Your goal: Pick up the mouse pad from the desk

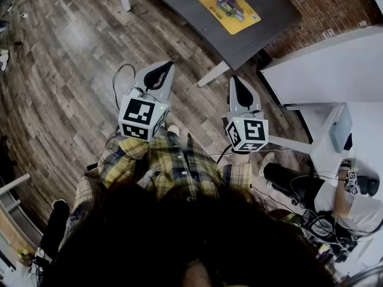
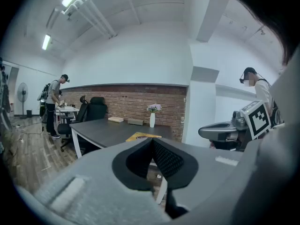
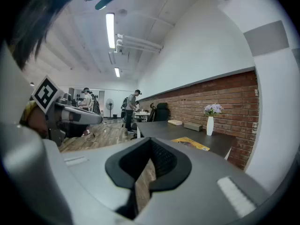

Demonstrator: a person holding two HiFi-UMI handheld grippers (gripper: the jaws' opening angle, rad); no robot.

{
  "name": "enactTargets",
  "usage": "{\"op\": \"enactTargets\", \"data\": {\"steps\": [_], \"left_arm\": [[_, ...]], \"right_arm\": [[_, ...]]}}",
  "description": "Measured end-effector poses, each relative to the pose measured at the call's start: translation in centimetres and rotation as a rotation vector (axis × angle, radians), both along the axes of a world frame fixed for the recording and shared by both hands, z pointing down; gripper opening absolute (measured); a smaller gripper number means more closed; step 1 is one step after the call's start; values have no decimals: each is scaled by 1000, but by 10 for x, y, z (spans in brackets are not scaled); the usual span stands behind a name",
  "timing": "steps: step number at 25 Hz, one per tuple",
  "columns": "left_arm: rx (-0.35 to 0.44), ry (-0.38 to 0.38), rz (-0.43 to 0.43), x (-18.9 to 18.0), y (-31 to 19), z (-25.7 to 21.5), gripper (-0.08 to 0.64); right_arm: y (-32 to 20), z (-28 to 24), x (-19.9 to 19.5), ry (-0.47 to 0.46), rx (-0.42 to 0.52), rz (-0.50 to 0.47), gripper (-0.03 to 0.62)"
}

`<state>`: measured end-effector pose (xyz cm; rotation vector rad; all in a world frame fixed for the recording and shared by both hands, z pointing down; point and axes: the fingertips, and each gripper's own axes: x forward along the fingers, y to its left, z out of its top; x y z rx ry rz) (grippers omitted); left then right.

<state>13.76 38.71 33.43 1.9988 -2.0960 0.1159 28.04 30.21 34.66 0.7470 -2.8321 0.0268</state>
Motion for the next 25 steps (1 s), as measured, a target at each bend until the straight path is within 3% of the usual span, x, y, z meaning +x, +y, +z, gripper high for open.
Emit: {"op": "enactTargets", "data": {"steps": [9, 11, 21, 25], "left_arm": [[7, 5, -31, 3, 13, 5, 4], [11, 13, -40, 2, 15, 5, 70], [-10, 7, -107, -24, 10, 16, 216], [-16, 7, -103, -40, -4, 21, 247]], "right_arm": [[3, -1, 7, -48, -45, -33, 9], [3, 0, 8, -51, -53, -33, 17], [-13, 10, 0, -61, -116, -29, 209], [-27, 16, -14, -57, -122, -28, 241]]}}
